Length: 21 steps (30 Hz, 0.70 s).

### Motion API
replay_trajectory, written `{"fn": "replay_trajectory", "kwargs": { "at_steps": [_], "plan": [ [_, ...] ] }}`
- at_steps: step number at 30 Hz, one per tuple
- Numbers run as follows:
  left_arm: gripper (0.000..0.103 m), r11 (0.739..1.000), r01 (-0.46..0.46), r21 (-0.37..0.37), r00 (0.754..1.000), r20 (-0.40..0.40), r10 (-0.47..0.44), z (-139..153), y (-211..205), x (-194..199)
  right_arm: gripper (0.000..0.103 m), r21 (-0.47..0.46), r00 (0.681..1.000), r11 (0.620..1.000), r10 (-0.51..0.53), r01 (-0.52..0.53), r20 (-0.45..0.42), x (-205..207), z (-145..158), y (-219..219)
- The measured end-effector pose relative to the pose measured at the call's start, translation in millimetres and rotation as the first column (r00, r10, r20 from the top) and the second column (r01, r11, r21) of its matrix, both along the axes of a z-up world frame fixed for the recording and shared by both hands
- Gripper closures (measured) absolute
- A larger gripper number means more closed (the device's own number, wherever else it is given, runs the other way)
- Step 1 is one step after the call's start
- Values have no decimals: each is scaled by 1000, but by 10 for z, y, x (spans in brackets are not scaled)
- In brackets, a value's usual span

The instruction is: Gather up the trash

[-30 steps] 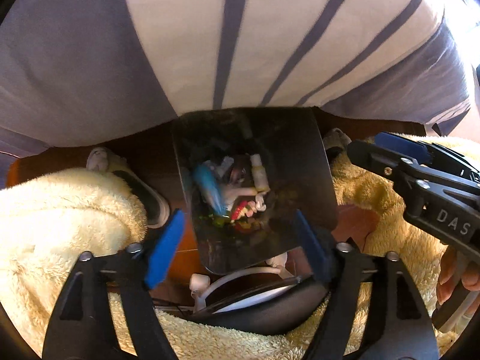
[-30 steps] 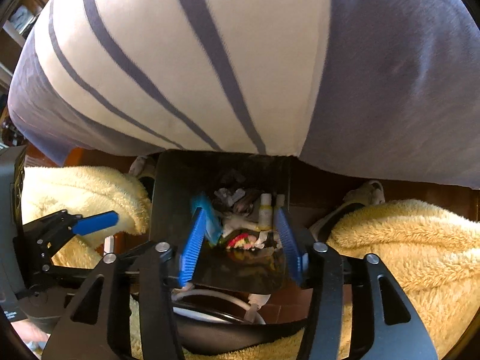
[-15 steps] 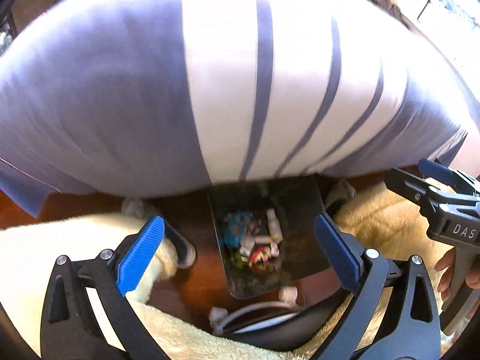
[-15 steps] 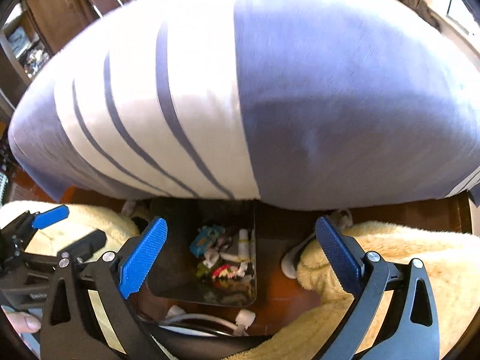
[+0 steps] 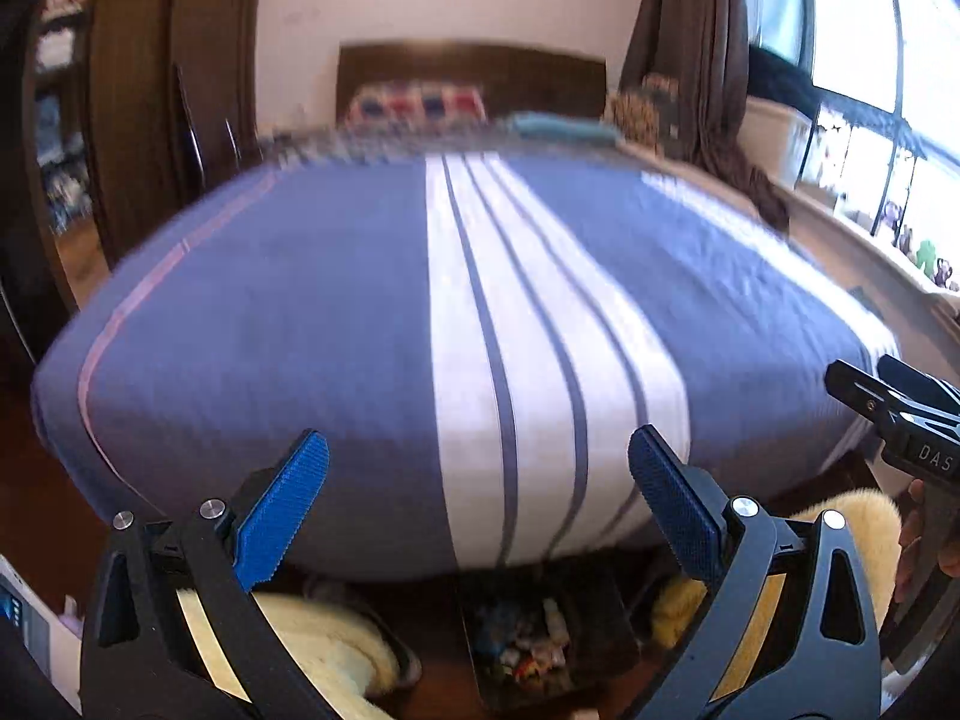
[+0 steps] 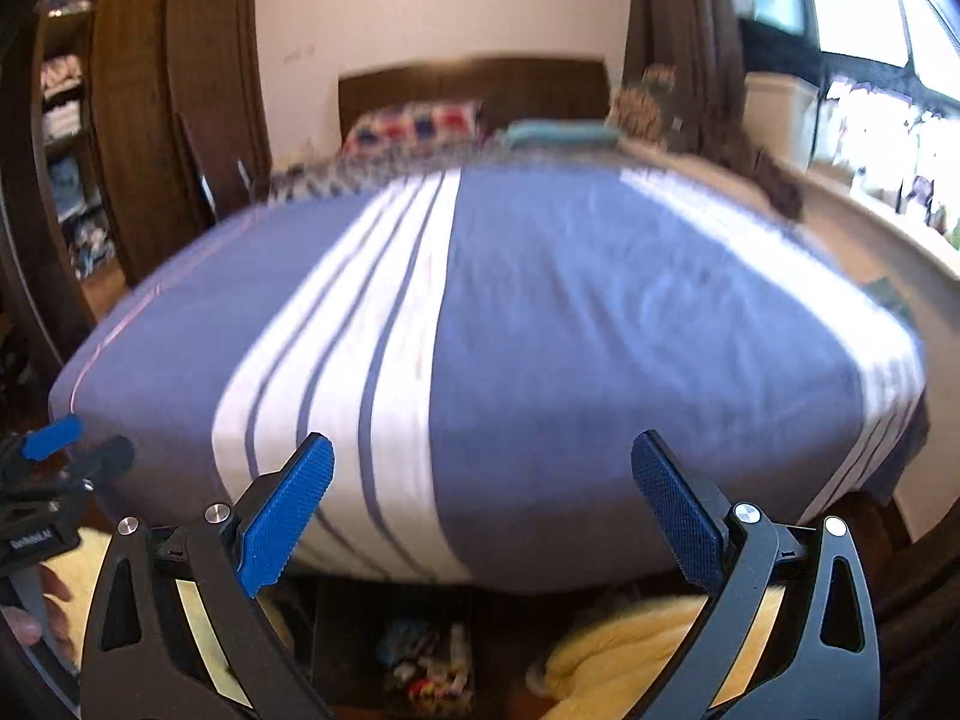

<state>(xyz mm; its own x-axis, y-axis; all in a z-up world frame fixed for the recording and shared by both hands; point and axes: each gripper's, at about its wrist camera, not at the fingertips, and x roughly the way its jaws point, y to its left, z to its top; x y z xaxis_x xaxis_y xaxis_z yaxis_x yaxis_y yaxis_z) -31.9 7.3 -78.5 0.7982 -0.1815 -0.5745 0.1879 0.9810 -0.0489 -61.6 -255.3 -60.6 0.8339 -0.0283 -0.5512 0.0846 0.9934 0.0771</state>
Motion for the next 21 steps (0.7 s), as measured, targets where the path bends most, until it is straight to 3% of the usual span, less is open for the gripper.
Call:
{"fn": "replay_trajectory", "kwargs": {
  "at_steps": [5,11,21],
  "plan": [
    [8,999,-32,6,992,126,31,413,24,-211,3,-32,992,999,-35,39,123,-258,335,-21],
    [8,998,-60,16,978,199,55,623,-4,-383,3,-61,974,996,-50,65,222,-468,608,28],
    [8,998,-52,23,980,192,47,610,-20,-434,3,-56,979,997,-40,52,202,-446,588,85]
  ]
}}
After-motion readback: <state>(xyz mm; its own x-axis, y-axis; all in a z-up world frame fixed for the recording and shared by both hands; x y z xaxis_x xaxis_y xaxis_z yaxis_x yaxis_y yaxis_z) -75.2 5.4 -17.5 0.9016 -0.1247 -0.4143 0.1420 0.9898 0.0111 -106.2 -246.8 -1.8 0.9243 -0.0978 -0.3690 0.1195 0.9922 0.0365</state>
